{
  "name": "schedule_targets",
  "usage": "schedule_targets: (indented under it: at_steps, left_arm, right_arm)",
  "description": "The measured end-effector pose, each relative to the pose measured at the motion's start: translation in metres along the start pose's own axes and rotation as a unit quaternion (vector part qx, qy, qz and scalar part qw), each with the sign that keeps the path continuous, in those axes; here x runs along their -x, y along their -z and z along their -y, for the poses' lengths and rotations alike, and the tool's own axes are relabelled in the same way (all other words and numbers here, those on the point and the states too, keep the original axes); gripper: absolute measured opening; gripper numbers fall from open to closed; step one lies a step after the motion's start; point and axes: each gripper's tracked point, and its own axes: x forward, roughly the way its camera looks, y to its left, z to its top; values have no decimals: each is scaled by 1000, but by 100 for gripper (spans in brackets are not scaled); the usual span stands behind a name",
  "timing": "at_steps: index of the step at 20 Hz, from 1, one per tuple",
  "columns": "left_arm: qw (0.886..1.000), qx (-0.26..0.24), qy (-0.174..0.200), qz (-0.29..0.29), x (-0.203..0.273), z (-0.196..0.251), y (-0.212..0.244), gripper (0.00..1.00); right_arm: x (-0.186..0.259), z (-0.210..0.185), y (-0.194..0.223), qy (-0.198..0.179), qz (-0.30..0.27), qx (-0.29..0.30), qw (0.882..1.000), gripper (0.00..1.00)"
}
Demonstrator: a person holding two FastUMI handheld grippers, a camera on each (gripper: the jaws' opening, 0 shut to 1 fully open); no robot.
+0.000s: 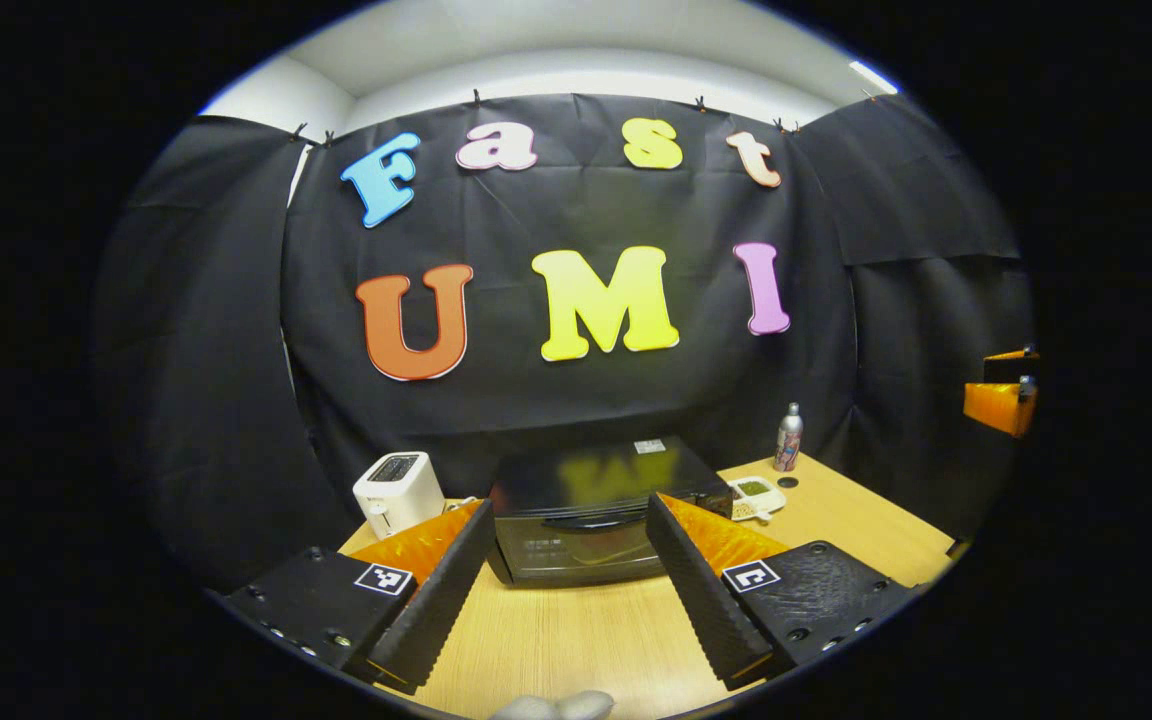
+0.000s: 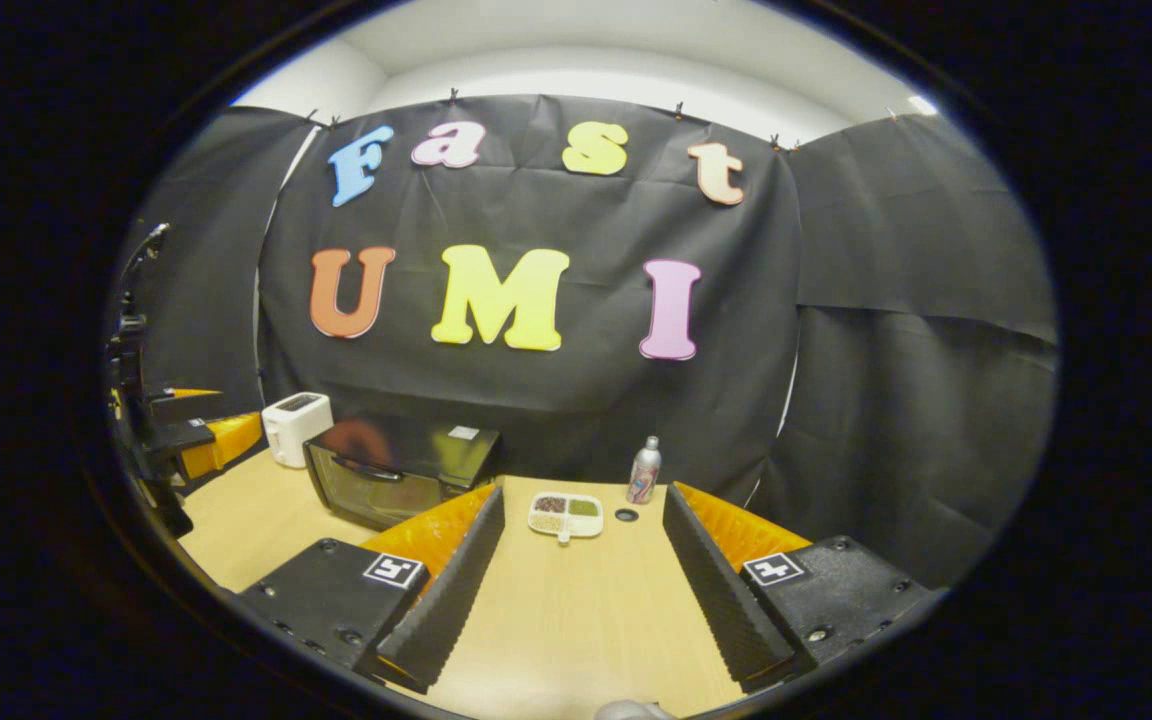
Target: Open the electric oven with the left hand, put the food in, and close the electric oven.
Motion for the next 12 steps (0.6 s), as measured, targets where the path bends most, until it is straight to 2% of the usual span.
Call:
schedule_targets:
  at_steps: [6,12]
  left_arm:
    - [999,6,-16,38,41,-10,-37,96]
    - [999,3,-32,35,56,-9,-40,97]
  right_arm:
    - [19,1,-18,-2,32,-22,999,96]
    - [19,10,-24,-2,40,-20,999,96]
